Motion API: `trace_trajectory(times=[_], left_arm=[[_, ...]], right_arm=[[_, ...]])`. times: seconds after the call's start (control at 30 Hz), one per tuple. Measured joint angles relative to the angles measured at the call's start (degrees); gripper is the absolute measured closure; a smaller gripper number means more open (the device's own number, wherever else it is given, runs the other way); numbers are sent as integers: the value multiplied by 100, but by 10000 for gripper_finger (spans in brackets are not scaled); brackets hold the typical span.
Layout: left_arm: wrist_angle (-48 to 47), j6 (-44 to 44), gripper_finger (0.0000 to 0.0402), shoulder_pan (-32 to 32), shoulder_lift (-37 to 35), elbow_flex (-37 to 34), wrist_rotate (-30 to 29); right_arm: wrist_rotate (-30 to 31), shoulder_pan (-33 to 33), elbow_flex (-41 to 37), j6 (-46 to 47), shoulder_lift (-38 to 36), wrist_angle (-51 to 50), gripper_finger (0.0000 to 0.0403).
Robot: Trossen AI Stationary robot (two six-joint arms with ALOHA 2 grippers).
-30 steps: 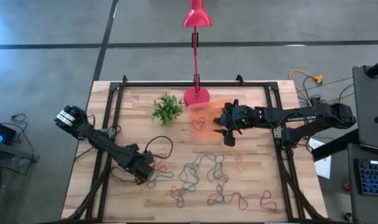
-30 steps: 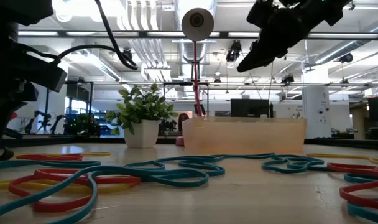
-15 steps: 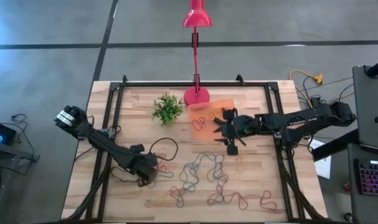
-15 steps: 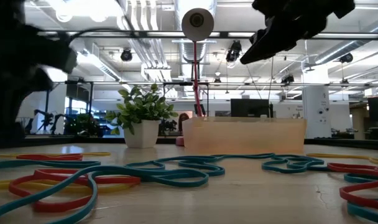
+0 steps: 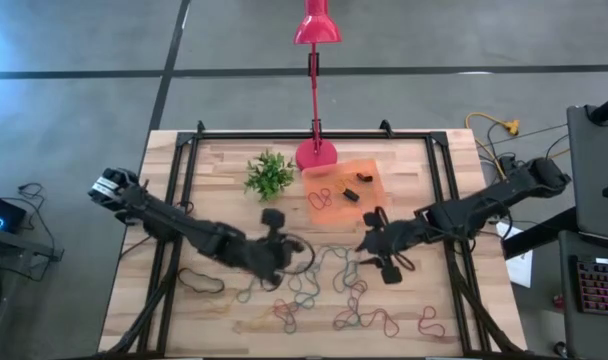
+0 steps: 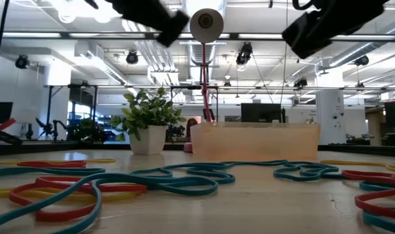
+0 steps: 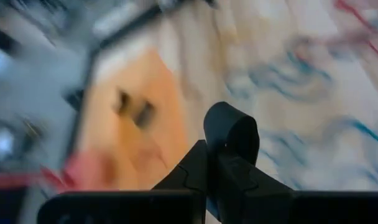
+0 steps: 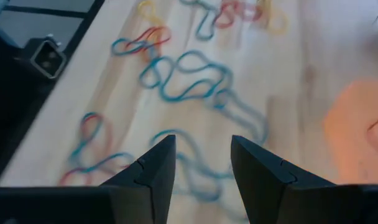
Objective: Pick and place rubber bands into bin
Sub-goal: Put the black rubberband into the orange container
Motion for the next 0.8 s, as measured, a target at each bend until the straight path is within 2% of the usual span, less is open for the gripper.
trace_trajectory(times=[0.13,0.37,0.57,0.7,0.8], left_arm=[[913,784,401,582,50,-90,-16],[1029,892,401,1392,240,-111,295],[1815,894,401,1730,600,-78,629],[2331,994,401,1989,1139,190,860],[2328,1067,401,2214,1590,528,868]], right_arm=[[1,322,0,679,0,-234,263],[101,859,0,1152,0,-302,272],[715,1228,-10,1655,14,-383,279],[1125,1588,-87,2222,117,-395,280],[1405,1850,-115,2607,216,-385,280]])
